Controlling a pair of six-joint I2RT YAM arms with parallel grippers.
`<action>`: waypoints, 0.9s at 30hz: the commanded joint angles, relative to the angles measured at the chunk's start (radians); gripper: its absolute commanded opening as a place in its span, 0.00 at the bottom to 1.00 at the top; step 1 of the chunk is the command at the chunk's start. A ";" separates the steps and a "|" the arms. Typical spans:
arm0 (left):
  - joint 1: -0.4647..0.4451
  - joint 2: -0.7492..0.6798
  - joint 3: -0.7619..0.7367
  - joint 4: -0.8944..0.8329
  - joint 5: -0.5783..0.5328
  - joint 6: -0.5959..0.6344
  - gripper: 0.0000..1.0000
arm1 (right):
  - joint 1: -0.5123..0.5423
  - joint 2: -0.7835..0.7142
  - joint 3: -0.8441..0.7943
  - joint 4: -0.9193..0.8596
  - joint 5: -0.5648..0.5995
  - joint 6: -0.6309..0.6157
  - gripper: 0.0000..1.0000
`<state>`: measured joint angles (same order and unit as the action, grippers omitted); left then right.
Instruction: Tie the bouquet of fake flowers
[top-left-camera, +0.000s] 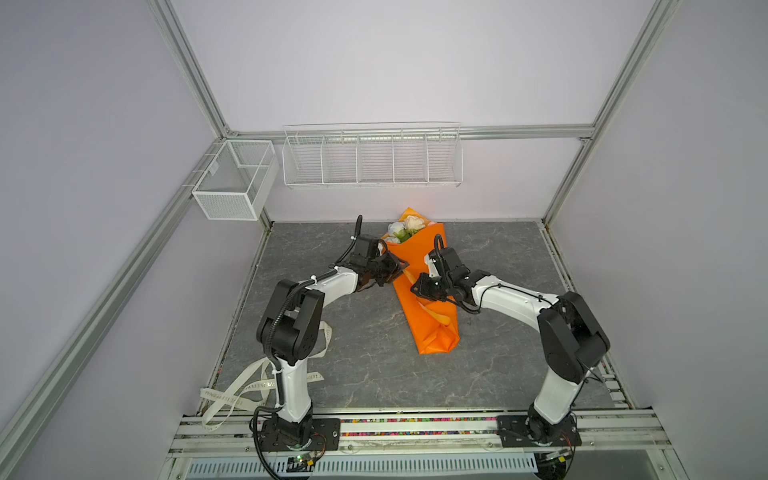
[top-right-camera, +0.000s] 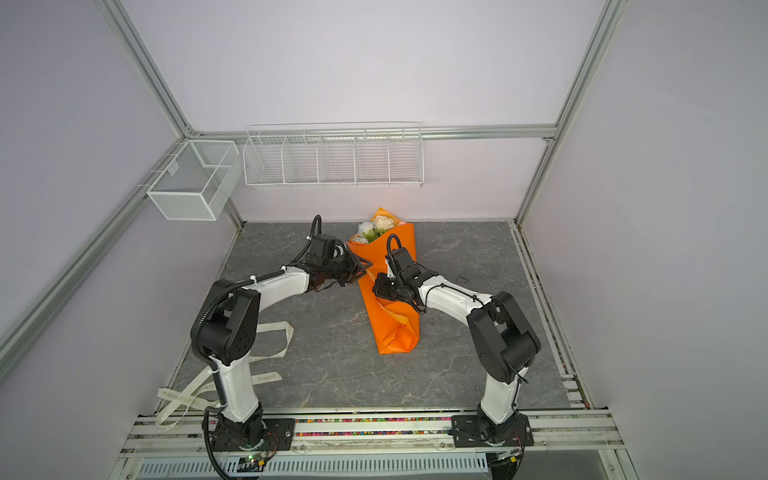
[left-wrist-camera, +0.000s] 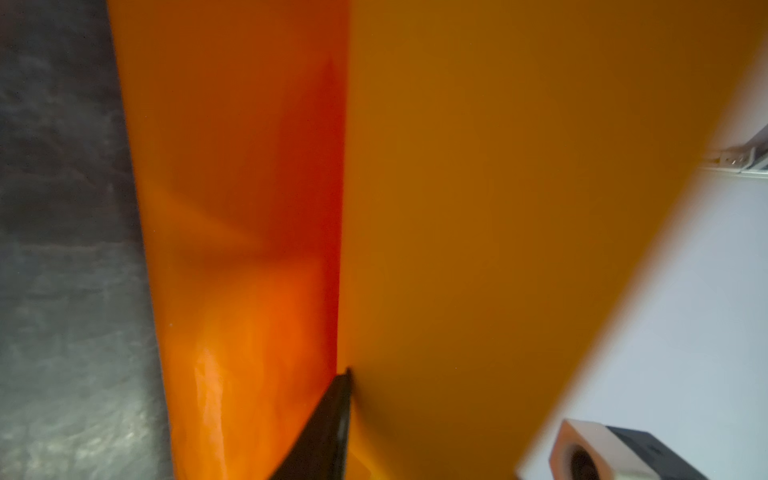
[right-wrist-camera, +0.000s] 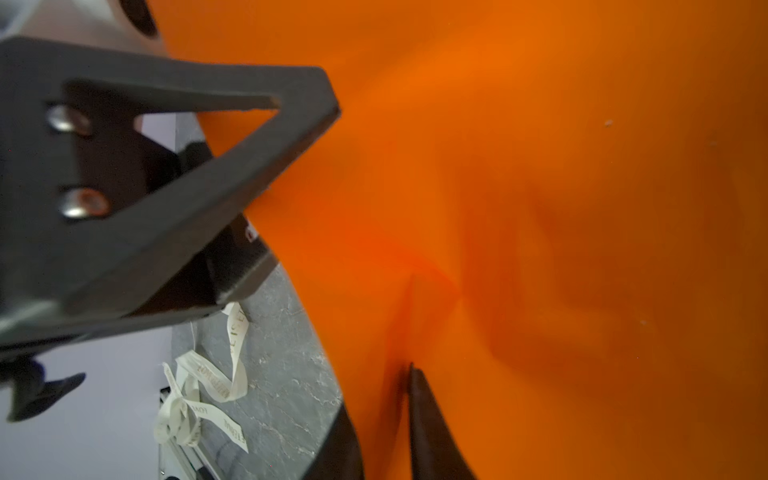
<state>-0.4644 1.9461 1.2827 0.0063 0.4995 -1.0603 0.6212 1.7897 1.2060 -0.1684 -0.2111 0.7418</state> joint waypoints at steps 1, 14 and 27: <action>0.017 0.042 0.059 -0.041 0.003 0.051 0.19 | -0.019 -0.101 -0.010 -0.028 -0.058 -0.037 0.35; 0.037 0.155 0.170 -0.061 0.103 0.106 0.03 | -0.249 -0.518 -0.423 -0.079 -0.289 -0.022 0.31; 0.053 0.191 0.196 -0.104 0.129 0.155 0.03 | -0.172 -0.292 -0.524 -0.006 -0.422 -0.084 0.13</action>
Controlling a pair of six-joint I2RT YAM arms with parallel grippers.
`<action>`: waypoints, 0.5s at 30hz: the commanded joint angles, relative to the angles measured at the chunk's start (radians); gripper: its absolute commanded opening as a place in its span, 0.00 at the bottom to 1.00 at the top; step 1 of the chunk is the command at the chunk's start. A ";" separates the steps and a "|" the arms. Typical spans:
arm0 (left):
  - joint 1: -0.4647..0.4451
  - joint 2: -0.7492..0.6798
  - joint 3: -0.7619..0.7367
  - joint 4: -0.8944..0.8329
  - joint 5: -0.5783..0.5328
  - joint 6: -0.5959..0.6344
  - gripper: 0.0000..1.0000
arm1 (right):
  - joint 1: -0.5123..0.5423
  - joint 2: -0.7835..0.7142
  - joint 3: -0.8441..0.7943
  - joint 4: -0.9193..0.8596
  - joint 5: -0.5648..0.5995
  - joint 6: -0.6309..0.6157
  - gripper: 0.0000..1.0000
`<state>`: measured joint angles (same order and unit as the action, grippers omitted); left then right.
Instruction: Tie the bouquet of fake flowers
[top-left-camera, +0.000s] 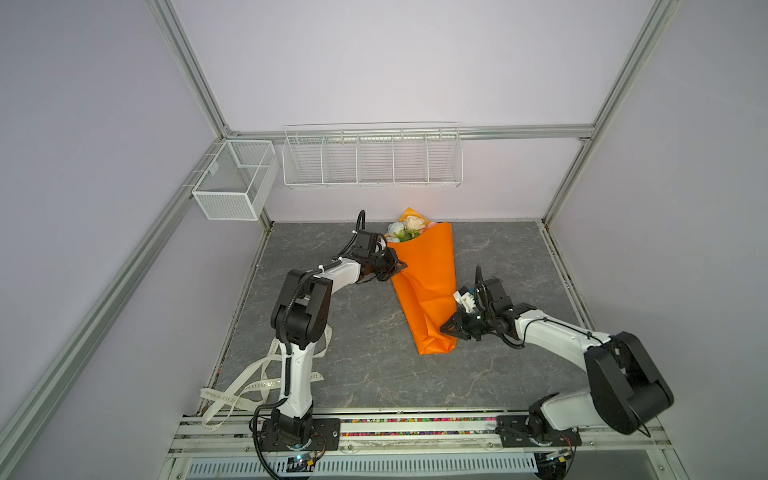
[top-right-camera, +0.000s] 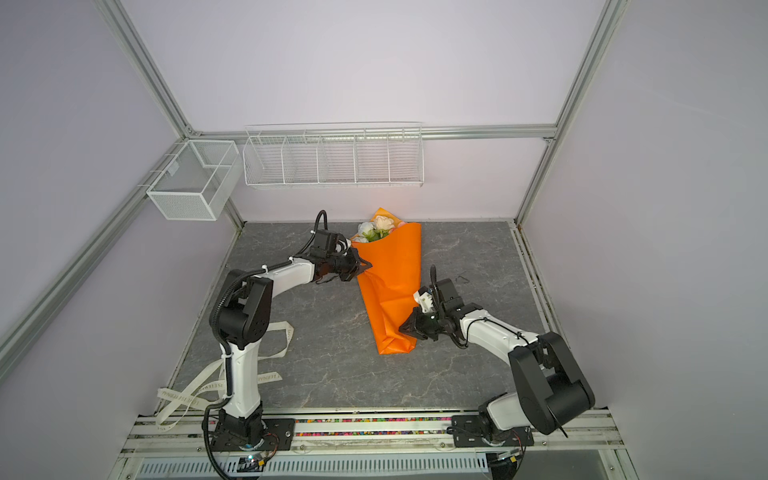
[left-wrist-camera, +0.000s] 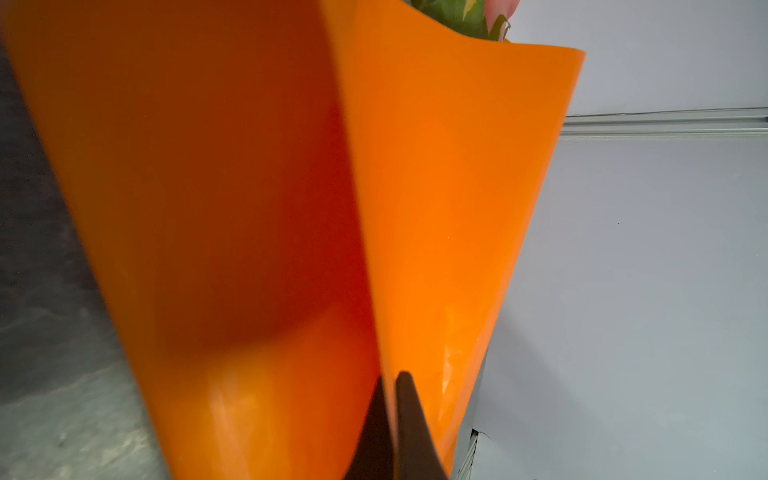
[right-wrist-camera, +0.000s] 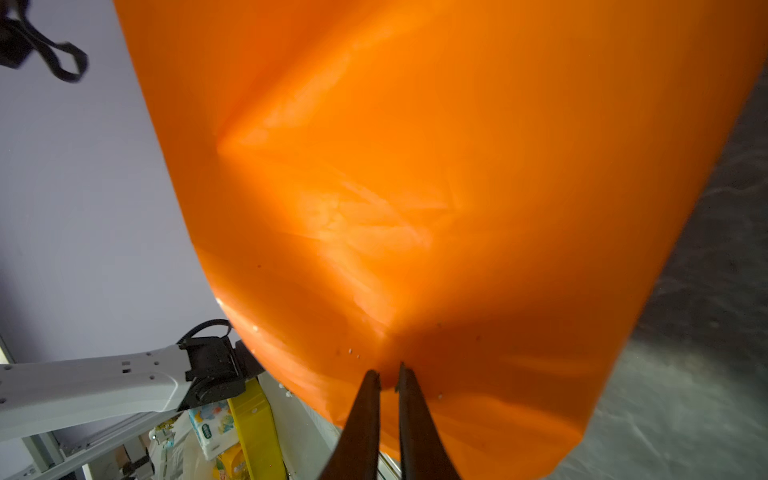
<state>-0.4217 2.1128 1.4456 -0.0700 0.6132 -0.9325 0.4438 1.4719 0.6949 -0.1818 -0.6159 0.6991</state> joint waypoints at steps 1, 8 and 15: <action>0.012 0.024 0.036 -0.033 0.016 0.035 0.03 | 0.003 0.033 -0.035 0.015 -0.006 -0.039 0.13; 0.017 0.048 0.063 -0.075 0.020 0.076 0.00 | 0.004 0.090 -0.076 0.006 0.026 -0.074 0.15; 0.021 0.056 0.079 -0.125 0.015 0.112 0.00 | 0.002 0.031 -0.082 -0.027 0.052 -0.066 0.17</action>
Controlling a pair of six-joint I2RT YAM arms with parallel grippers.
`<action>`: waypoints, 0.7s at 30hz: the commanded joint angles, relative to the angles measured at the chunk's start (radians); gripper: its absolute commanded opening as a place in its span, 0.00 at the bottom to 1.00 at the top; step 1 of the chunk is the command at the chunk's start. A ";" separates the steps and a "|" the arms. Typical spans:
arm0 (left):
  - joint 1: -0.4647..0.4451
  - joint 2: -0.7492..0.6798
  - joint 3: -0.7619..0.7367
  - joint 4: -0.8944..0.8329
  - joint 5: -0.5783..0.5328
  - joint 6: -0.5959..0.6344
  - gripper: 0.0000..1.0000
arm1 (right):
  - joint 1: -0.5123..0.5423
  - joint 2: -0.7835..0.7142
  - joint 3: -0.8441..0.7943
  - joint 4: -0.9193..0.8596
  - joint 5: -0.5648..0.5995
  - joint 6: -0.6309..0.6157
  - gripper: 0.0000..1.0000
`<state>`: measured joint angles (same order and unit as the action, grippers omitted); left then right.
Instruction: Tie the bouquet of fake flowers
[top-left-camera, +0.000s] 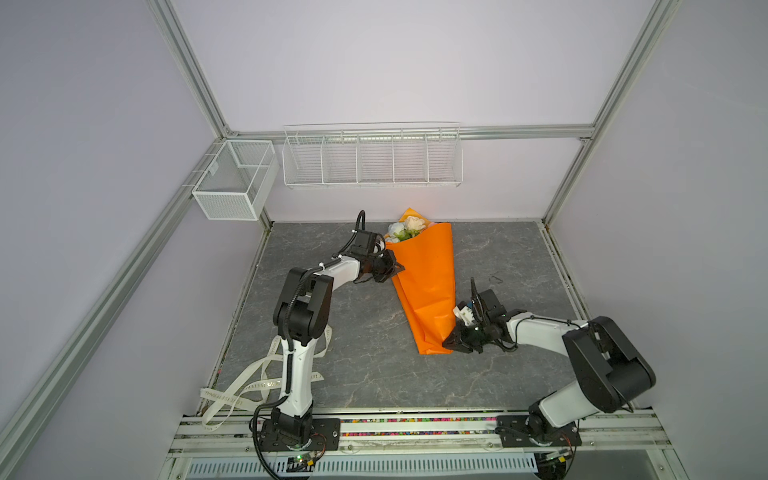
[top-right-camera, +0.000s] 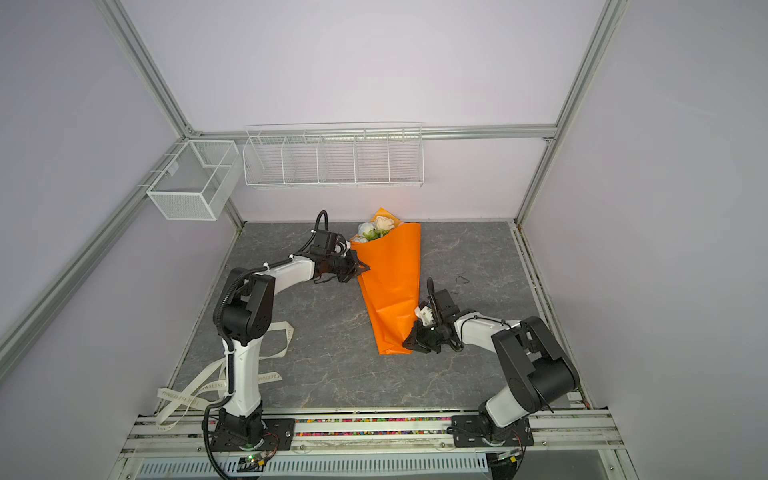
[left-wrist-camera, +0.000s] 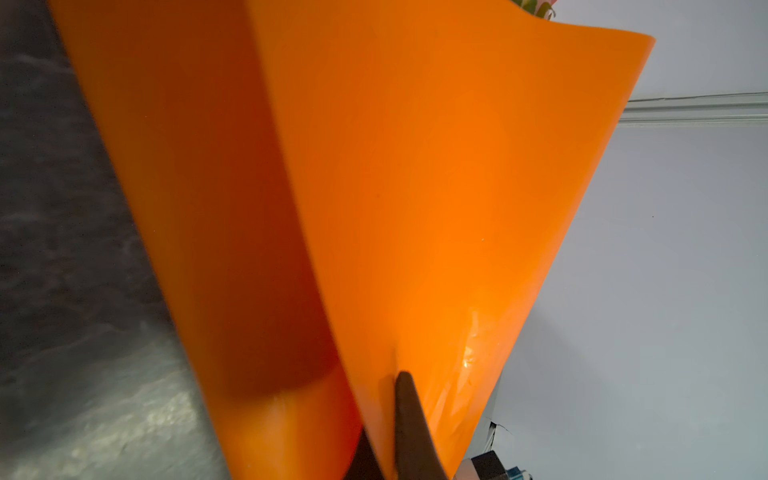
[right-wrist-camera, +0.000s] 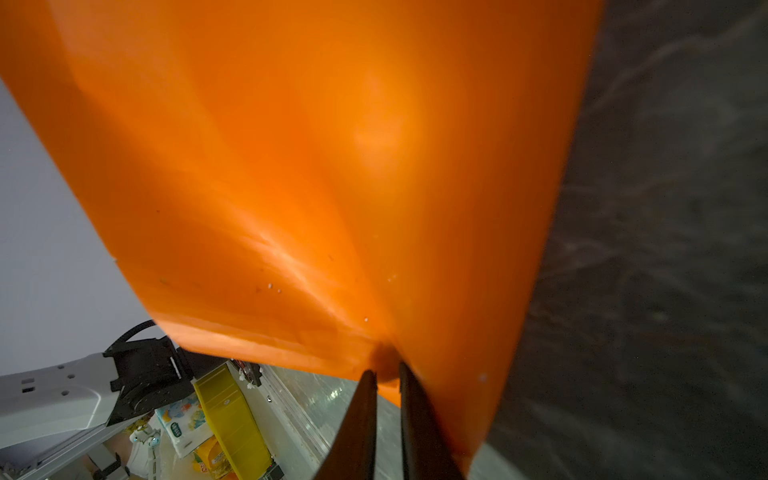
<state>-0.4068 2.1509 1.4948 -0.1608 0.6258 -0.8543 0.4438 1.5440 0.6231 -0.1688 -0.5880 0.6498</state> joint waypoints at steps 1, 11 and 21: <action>0.005 0.014 0.027 -0.033 0.006 0.034 0.00 | 0.000 -0.066 0.000 -0.052 0.015 -0.014 0.17; 0.005 0.007 0.005 -0.046 0.015 0.058 0.00 | -0.024 -0.101 0.073 -0.191 0.078 -0.062 0.16; 0.005 0.008 0.023 -0.071 0.021 0.077 0.00 | -0.015 -0.076 -0.002 -0.224 0.136 -0.069 0.18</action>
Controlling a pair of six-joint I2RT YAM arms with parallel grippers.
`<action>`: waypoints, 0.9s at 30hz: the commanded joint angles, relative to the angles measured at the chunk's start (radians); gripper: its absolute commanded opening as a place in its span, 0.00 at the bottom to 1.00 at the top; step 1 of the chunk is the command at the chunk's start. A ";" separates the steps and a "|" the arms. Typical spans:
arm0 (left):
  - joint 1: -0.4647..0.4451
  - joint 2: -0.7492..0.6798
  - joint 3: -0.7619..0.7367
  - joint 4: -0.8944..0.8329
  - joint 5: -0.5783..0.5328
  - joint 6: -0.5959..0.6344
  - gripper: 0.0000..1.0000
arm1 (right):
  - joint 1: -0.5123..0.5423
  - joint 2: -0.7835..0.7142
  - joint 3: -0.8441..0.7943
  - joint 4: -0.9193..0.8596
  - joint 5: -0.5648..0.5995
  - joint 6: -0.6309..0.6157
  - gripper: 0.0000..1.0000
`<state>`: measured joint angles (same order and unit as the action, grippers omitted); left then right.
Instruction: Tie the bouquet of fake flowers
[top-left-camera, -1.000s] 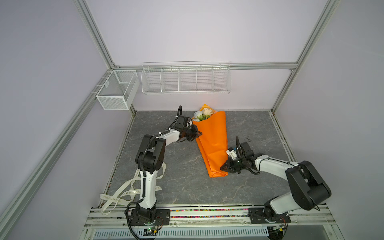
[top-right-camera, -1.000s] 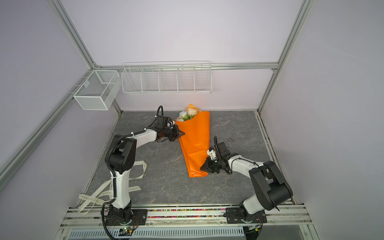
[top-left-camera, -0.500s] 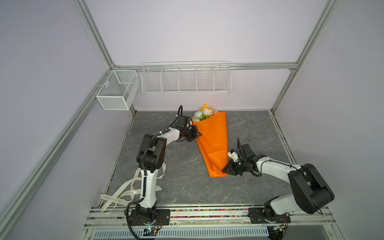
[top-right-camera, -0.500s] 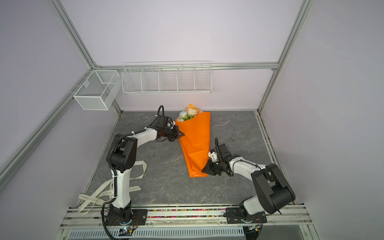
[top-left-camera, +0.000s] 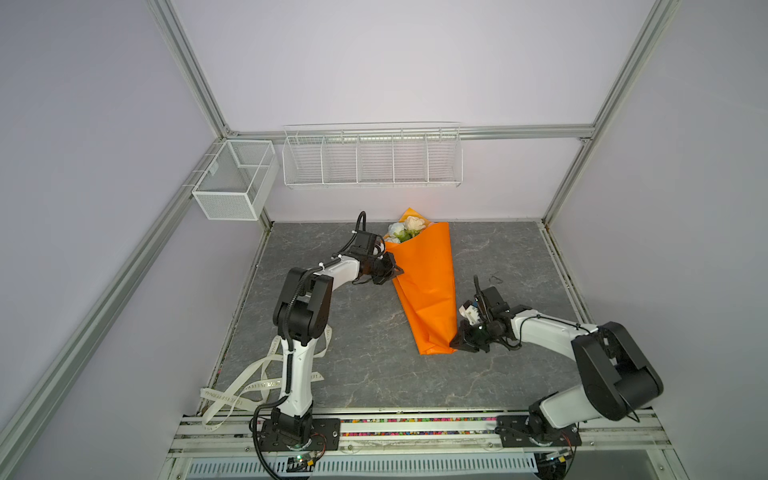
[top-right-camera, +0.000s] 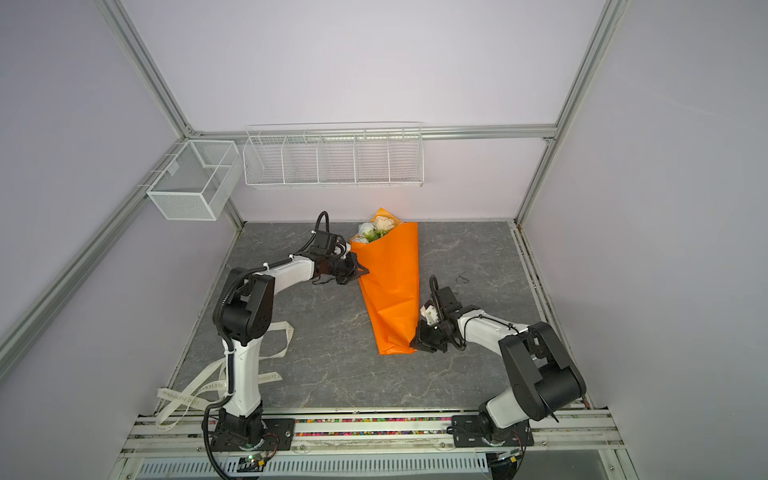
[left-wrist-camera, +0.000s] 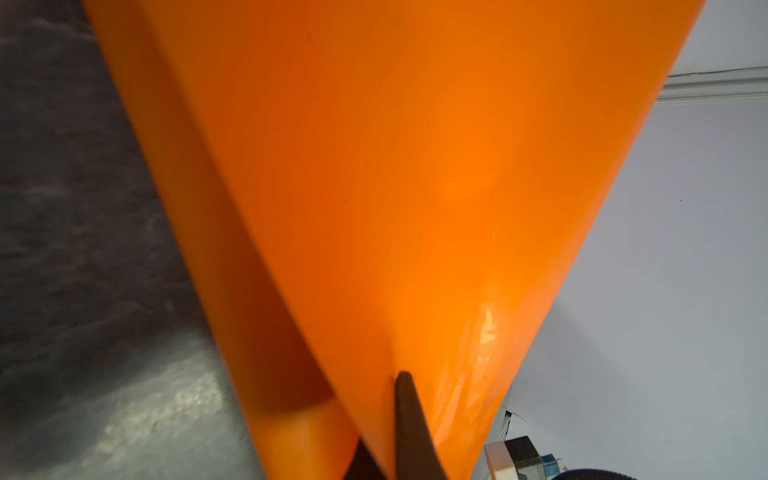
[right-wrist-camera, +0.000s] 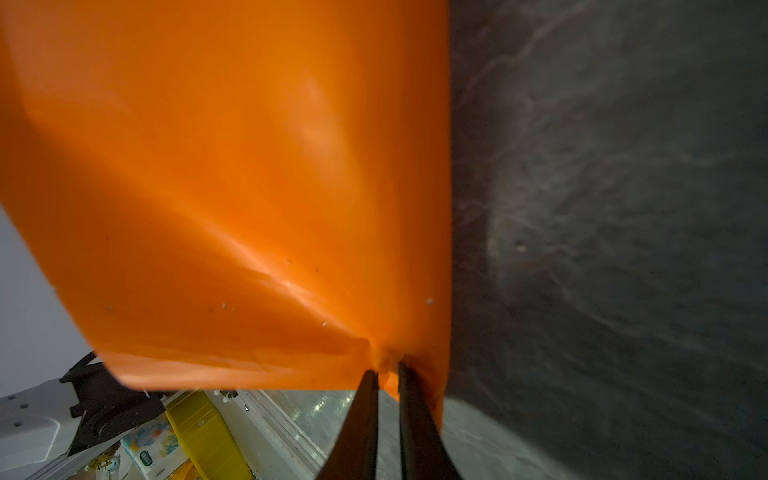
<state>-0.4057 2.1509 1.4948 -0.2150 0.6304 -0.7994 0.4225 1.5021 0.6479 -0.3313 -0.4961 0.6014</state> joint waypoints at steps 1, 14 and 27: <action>0.004 0.007 0.022 -0.016 0.018 0.022 0.00 | 0.011 -0.066 -0.027 -0.076 0.059 -0.023 0.18; 0.005 -0.011 -0.014 -0.026 0.022 0.050 0.00 | 0.021 -0.158 0.056 -0.058 0.069 0.006 0.19; 0.017 0.006 -0.020 -0.083 -0.003 0.137 0.00 | 0.032 0.026 -0.021 -0.028 0.138 0.025 0.14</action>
<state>-0.4023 2.1509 1.4815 -0.2619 0.6441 -0.7197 0.4488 1.5295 0.6819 -0.3214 -0.4129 0.6205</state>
